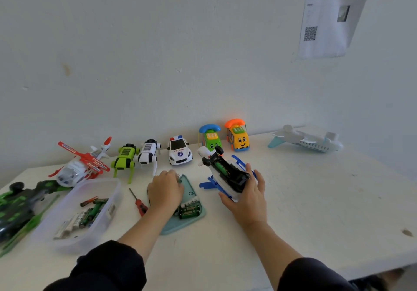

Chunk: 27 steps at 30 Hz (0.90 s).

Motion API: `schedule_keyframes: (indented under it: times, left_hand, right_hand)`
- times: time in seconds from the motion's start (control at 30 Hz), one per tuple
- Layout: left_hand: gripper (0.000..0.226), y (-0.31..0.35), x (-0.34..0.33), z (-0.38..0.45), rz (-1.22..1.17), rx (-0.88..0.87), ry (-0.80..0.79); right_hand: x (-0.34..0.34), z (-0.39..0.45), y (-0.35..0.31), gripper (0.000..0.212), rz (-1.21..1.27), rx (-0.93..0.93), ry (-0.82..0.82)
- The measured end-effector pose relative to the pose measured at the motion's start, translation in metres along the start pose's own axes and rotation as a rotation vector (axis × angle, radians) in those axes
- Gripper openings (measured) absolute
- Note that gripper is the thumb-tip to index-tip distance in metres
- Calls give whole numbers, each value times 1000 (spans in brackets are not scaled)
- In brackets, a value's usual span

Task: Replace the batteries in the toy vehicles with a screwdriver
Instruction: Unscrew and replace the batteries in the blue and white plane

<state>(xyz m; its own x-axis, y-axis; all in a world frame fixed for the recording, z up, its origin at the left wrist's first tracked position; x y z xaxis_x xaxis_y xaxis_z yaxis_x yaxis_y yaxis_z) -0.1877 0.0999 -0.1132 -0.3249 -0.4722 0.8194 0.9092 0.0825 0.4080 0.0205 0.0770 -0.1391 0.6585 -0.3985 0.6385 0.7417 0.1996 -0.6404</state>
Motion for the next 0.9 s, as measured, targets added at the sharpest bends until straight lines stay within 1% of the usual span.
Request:
schedule_keyframes:
  times: [0.07,0.13,0.2,0.27,0.33,0.43,0.47,0.57,0.67,0.73,0.8,0.9]
  left_hand:
    - [15,8,10,0,-356,43,100]
    - [22,24,25,1,-626,41,197]
    - [27,43,38,1,-805,-4,271]
    - [29,63,41,-2,-889,-95,269]
    - [23,77,35,-9,-881,-221,248]
    - [11,92,22,-17,-757,-476,253]
    - [10,94,18,-18,-689,-550,251]
    - [19,95,7,-16,-493,-743,247]
    - [20,99,3,-13,-355,-909,260]
    - [19,103,3,-11,-322,-966,223]
    - [20,103,1,-10,-301,-986,158]
    - [23,104,-1,-9,-349,-931,10]
  right_hand:
    - [0,1,1,100,0,-7,-3]
    - [1,1,1,100,7,-9,-4]
    - [0,1,0,100,8,-5,1]
    - [0,-1,-1,100,13,-3,11]
    - [1,-2,-1,99,27,-7,14]
    - [0,-1,1,98,34,-16,-1]
    - [-1,0,1,98,32,-14,3]
    - [-4,0,3,98,23,-13,24]
    - [-5,1,4,97,30,-13,38]
    - [-6,1,5,96,41,-11,43]
    - [-6,2,5,95,53,-6,46]
    - [-6,2,6,94,50,3,50]
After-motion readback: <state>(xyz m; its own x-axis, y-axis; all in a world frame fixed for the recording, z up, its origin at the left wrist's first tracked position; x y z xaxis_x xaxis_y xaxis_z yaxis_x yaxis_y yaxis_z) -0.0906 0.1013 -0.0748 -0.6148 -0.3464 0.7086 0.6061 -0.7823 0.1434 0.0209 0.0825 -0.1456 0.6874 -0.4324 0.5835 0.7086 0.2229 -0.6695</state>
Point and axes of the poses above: each hand's wrist, its own z-axis towards the middle knuckle, its own x-axis out of the back of the hand, y = z × x, the point moved 3 cm from there along z, towards the middle knuckle, and after that the axes turned 7 degrees about -z, right-handed, at the moved point
